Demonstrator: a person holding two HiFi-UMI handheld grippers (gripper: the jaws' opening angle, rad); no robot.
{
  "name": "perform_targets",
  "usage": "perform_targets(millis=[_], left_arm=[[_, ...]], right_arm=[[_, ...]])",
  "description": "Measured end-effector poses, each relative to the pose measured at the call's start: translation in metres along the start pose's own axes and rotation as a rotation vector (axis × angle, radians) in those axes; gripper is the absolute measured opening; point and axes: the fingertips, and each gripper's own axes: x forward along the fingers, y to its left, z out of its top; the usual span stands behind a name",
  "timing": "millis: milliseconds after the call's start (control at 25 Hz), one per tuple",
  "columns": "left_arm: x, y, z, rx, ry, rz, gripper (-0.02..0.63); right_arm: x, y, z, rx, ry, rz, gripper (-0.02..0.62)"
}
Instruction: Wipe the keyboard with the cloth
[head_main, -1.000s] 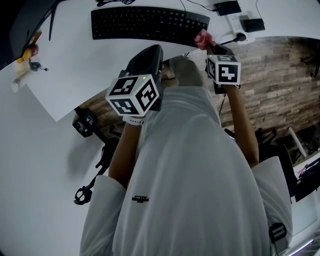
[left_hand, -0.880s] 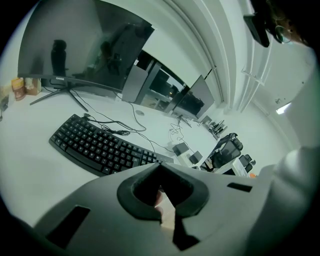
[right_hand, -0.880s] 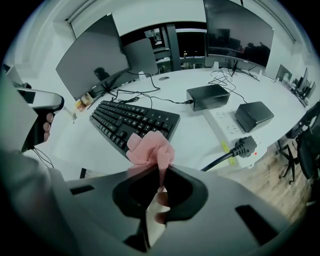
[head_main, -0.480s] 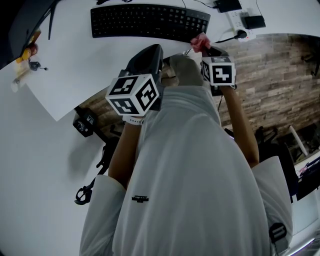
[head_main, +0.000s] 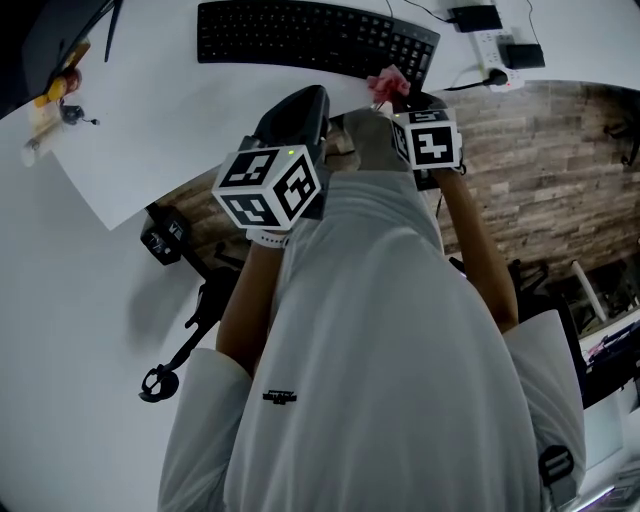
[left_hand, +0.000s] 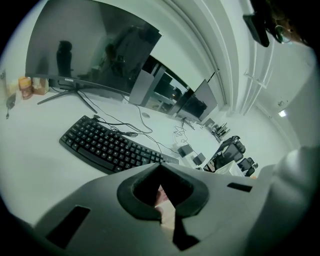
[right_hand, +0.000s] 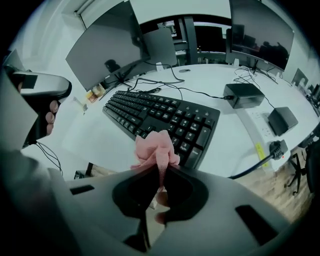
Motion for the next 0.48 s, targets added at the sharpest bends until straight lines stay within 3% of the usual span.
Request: perform_targets(millis=[160, 320, 480], left_arm=[[-0.009, 0.012, 0.000, -0.019, -0.011, 0.022, 0.014], [-0.019, 0.024, 0.001, -0.041, -0.028, 0.048, 0.014], [-0.030, 0.037, 0.004, -0.059, -0.045, 0.067, 0.014]], right_arm=[[0.006, 0.013, 0.010, 0.003, 0.005, 0.030, 0.032], [0.015, 0.025, 0.018, 0.075, 0.013, 0.093, 0.032], [0.017, 0.035, 0.029, 0.066, 0.023, 0.096, 0.032]])
